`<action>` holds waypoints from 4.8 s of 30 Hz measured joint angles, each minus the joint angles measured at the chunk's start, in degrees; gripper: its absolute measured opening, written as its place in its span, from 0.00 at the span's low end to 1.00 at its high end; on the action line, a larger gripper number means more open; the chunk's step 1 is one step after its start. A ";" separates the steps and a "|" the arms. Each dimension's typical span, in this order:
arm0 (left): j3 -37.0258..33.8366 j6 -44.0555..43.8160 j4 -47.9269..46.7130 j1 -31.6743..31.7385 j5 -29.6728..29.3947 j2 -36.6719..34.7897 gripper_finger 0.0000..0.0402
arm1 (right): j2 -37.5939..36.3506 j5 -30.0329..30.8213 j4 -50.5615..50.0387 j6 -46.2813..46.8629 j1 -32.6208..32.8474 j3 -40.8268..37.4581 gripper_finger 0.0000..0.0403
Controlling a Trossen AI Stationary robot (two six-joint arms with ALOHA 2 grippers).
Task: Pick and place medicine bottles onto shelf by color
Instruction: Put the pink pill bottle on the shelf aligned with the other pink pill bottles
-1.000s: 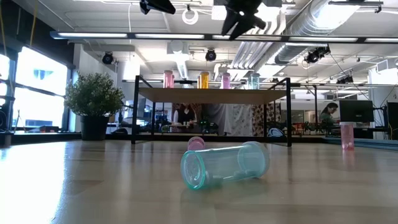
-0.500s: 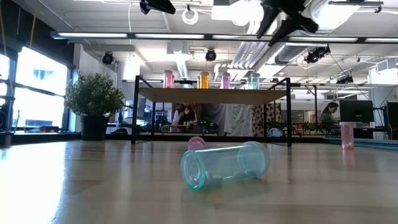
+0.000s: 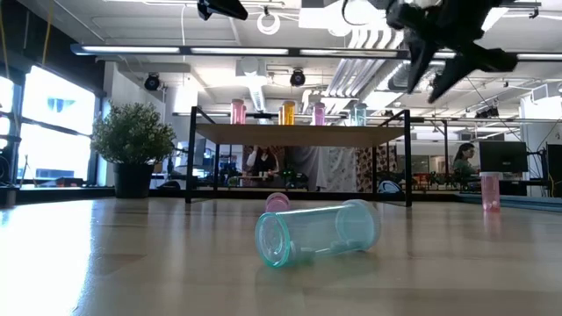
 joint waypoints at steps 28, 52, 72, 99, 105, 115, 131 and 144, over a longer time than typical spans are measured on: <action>0.00 -1.65 0.11 0.00 -2.22 0.00 0.33 | -8.18 -19.48 -20.51 -53.27 -21.16 -3.22 0.42; -0.02 -5.95 0.15 0.00 -3.24 0.17 0.33 | -13.51 -22.08 -22.86 -49.19 -49.80 -3.79 0.47; -0.02 -5.95 0.11 0.01 -3.23 0.22 0.33 | -2.92 -31.39 -16.30 -41.62 -60.56 -8.45 0.47; -0.02 -5.93 0.09 0.00 -3.23 0.22 0.33 | -2.98 -31.03 0.38 -28.33 -51.20 -22.47 0.42; -0.02 -5.93 0.09 0.02 -3.23 0.22 0.33 | -2.98 -30.66 -0.78 -28.31 -50.18 -22.54 0.42; -0.02 -5.93 0.09 0.00 -3.23 0.22 0.33 | -2.96 -28.66 -2.01 -27.23 -49.00 -22.54 0.37; -0.02 -5.05 0.07 0.02 -1.70 0.22 0.38 | -2.94 -32.27 -3.86 -28.37 -46.65 -21.00 0.26; -0.02 -8.97 -3.90 0.00 1.00 0.24 0.63 | -3.16 -38.27 -8.76 -18.59 -27.28 -11.21 0.25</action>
